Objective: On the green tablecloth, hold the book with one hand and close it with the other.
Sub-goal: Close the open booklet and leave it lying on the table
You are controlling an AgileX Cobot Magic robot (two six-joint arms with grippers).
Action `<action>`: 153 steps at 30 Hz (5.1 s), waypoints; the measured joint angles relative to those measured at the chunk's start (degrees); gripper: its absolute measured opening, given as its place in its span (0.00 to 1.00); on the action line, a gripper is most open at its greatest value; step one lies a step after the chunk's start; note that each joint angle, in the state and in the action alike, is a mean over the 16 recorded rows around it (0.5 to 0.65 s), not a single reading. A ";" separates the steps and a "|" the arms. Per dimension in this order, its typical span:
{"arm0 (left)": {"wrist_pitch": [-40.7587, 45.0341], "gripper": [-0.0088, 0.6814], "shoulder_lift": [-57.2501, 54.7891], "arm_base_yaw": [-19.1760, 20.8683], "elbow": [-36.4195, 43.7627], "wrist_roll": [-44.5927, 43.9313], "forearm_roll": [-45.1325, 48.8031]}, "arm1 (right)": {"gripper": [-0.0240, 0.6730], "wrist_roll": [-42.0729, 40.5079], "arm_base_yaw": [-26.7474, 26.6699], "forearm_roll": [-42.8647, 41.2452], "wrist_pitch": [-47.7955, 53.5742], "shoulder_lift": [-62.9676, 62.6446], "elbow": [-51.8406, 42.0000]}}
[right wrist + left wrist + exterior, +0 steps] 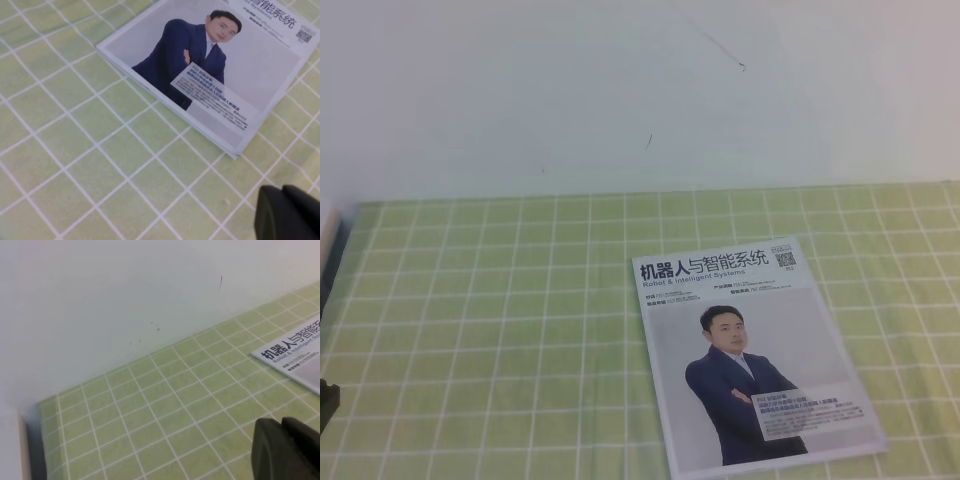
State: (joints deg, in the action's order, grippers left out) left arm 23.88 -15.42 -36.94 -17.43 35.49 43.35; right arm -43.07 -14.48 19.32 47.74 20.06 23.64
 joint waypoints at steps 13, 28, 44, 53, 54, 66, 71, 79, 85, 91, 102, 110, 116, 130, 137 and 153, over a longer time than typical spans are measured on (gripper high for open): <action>-2.55 0.01 7.56 11.85 6.13 3.52 0.58 | 0.03 0.00 0.00 0.20 0.04 0.00 0.00; -16.72 0.01 15.45 26.64 17.59 9.11 -7.81 | 0.03 0.00 0.00 0.42 0.04 0.00 0.00; -9.41 0.01 16.07 29.04 18.67 -23.37 -38.57 | 0.03 0.00 0.00 0.49 0.04 0.00 0.00; -6.09 0.01 16.11 31.27 18.61 -27.47 -41.06 | 0.03 0.00 0.00 0.57 0.04 0.00 0.00; -6.05 0.01 16.11 31.39 18.60 -27.93 -41.24 | 0.03 0.00 0.00 0.58 0.04 0.00 0.00; -5.67 0.01 16.11 31.55 18.54 -34.22 -45.74 | 0.03 0.00 0.00 0.57 0.04 0.00 0.00; -5.58 0.01 16.11 31.55 18.52 -36.17 -47.34 | 0.03 0.00 0.00 0.57 0.04 0.00 0.00; -5.49 0.01 16.11 31.55 18.51 -36.93 -47.99 | 0.03 0.00 0.00 0.57 0.04 0.00 0.00; -5.39 0.01 16.11 31.55 18.46 -36.95 -48.16 | 0.03 0.00 0.00 0.57 0.04 0.00 0.00; -5.32 0.01 16.11 31.55 18.41 -36.99 -48.27 | 0.03 0.00 0.00 0.57 0.04 -0.01 0.00; -5.25 0.01 16.11 31.55 18.39 -37.02 -48.31 | 0.03 0.12 0.14 0.57 -2.84 -1.85 -1.66; -5.23 0.01 16.11 31.58 18.39 -37.02 -48.31 | 0.03 6.48 2.83 -2.48 -11.59 -8.68 -6.84; -5.23 0.01 16.11 31.59 18.39 -37.02 -48.31 | 0.03 19.13 7.54 -10.19 -20.67 -15.23 -13.70; -5.23 0.01 16.15 31.59 18.39 -37.02 -48.33 | 0.03 38.72 18.10 -21.13 -27.83 -20.66 -24.62; -5.23 0.01 16.21 31.59 18.39 -37.03 -48.37 | 0.03 38.66 19.18 -21.01 -27.38 -20.67 -24.77; -5.23 0.01 16.24 31.59 18.39 -37.05 -48.46 | 0.03 36.42 15.23 -21.01 -27.38 -20.70 -24.77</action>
State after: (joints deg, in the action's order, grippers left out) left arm 18.65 0.82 -5.35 0.96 -1.56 -5.11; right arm -6.65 0.75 -1.69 20.35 -0.64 -1.13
